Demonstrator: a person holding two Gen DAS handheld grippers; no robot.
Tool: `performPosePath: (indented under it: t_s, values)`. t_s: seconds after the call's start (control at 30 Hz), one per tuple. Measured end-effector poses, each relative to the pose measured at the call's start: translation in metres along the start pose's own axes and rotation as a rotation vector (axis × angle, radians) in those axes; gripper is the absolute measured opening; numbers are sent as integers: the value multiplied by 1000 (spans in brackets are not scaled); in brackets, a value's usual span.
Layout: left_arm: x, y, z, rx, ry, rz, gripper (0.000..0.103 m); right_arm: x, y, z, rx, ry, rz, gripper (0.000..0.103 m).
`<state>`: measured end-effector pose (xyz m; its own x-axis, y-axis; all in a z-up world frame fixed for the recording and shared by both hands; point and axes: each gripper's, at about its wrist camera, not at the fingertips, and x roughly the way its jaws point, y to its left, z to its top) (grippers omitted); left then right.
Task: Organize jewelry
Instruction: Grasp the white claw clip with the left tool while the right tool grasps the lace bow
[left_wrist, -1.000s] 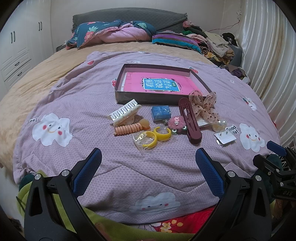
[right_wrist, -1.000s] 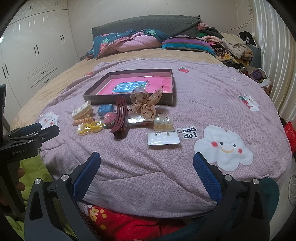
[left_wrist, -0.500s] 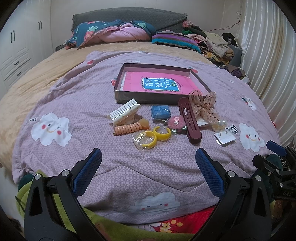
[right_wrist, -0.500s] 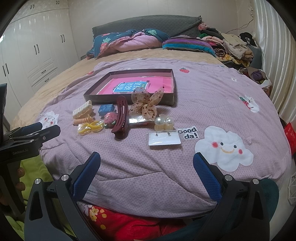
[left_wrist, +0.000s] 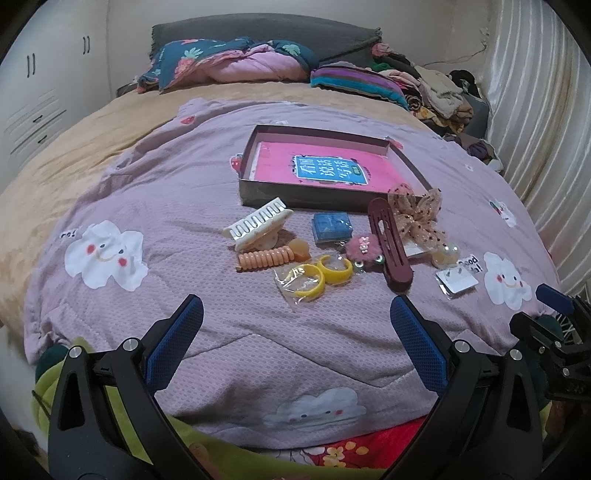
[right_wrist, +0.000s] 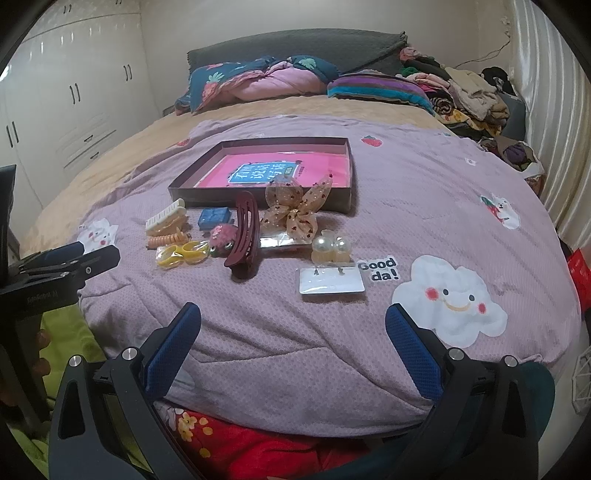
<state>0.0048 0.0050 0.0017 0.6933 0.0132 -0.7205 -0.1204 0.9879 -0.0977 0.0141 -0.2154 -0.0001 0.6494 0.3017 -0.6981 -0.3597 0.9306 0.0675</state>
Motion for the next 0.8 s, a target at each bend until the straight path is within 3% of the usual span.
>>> performPosePath:
  t_s: [0.63,0.8]
  values:
    - [16,46,28,-98,-5,68,95,31,11,50,-77,22,71,99]
    - [26,47,38,-106,-1,70,95,43,9,64,-87,16,53,99]
